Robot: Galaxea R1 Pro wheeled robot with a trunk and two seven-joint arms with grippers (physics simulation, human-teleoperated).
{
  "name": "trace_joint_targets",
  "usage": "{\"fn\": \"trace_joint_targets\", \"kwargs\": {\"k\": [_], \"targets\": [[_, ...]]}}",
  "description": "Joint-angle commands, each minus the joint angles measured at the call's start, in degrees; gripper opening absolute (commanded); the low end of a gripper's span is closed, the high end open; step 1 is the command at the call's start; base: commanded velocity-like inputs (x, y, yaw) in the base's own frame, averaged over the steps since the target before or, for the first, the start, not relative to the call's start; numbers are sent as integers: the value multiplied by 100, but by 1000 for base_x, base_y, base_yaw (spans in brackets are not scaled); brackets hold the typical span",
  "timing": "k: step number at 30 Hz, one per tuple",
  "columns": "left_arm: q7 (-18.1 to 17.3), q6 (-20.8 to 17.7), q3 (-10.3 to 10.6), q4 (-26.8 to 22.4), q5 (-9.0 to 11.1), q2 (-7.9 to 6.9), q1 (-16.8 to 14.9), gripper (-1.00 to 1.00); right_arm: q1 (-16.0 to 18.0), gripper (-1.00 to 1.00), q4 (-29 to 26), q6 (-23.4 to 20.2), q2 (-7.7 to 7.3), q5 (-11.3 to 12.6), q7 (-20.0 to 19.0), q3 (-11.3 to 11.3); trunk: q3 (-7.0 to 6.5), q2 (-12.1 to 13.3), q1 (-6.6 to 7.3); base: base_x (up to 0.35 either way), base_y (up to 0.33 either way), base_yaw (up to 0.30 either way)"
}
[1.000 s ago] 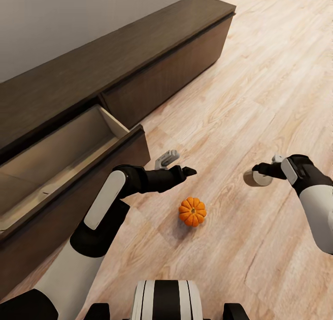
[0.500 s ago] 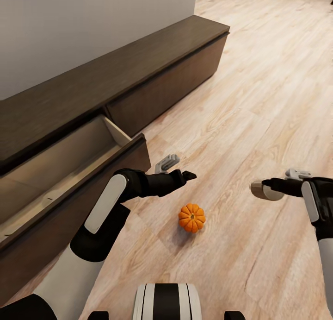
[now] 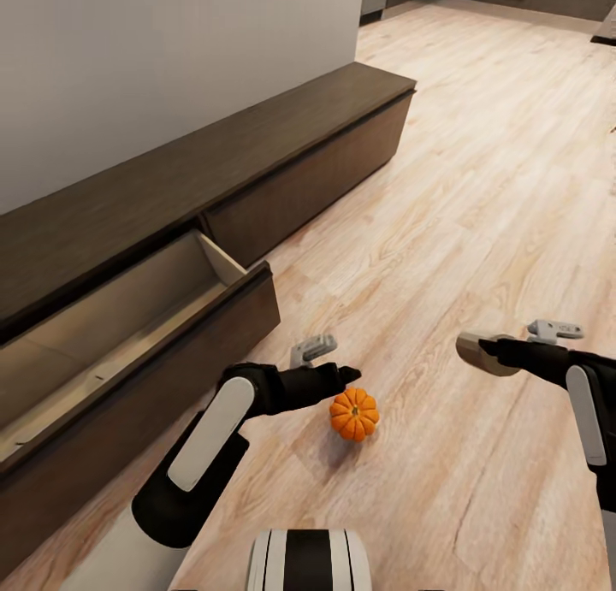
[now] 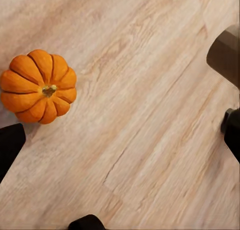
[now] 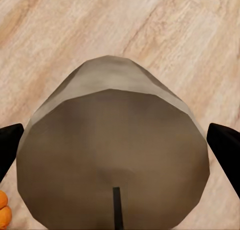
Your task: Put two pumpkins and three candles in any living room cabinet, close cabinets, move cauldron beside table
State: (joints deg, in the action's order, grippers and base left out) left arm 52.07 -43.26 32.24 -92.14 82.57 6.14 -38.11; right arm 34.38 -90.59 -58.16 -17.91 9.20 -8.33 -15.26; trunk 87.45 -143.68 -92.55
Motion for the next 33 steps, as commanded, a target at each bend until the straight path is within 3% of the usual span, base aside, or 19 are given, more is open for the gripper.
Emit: {"fn": "trace_joint_targets", "kwargs": {"k": [1,7,9,12,16,19,21,24,29,33], "targets": [[-133,3,-9,-6,24,-70,44,100,-37,-100,-71,-27,18,-4,-2,-5,-19,0,3,0,0,0],[-1081,193,-46,-6,-16,-457,161,100,-105,-100,-168,-28,45,1,-2,14,-152,8,18,0,0,0],[-1383,230,-56,-6,-19,-641,275,100,-113,-100,-177,-29,48,2,-2,22,-196,11,24,0,0,0],[-2059,261,-135,-6,-23,-1102,622,100,-118,-100,-186,-29,50,1,-2,28,-263,15,31,0,0,0],[-2511,285,-168,-6,-62,-1414,958,100,-119,-100,-192,-30,51,-3,-2,30,-351,20,42,0,0,0],[-2914,487,-185,-2,-422,-1711,1438,100,-121,-100,-195,-35,51,-5,-2,39,-418,24,49,0,0,0],[-3063,606,-192,3,-659,-1830,1723,100,-123,-100,-196,-41,51,-6,-2,45,-462,27,55,0,0,0],[-3136,861,-192,9,-804,-2027,2024,100,-125,-100,-196,-44,51,-3,-2,52,-529,31,62,0,0,0],[-3164,1228,-172,51,-859,-2303,2237,100,-184,-100,-196,-47,51,1,-2,67,-639,38,75,0,0,0],[-3168,1325,-175,72,-869,-2369,2340,100,-215,-100,-196,-51,51,2,-2,71,-728,43,86,0,0,0]]}}
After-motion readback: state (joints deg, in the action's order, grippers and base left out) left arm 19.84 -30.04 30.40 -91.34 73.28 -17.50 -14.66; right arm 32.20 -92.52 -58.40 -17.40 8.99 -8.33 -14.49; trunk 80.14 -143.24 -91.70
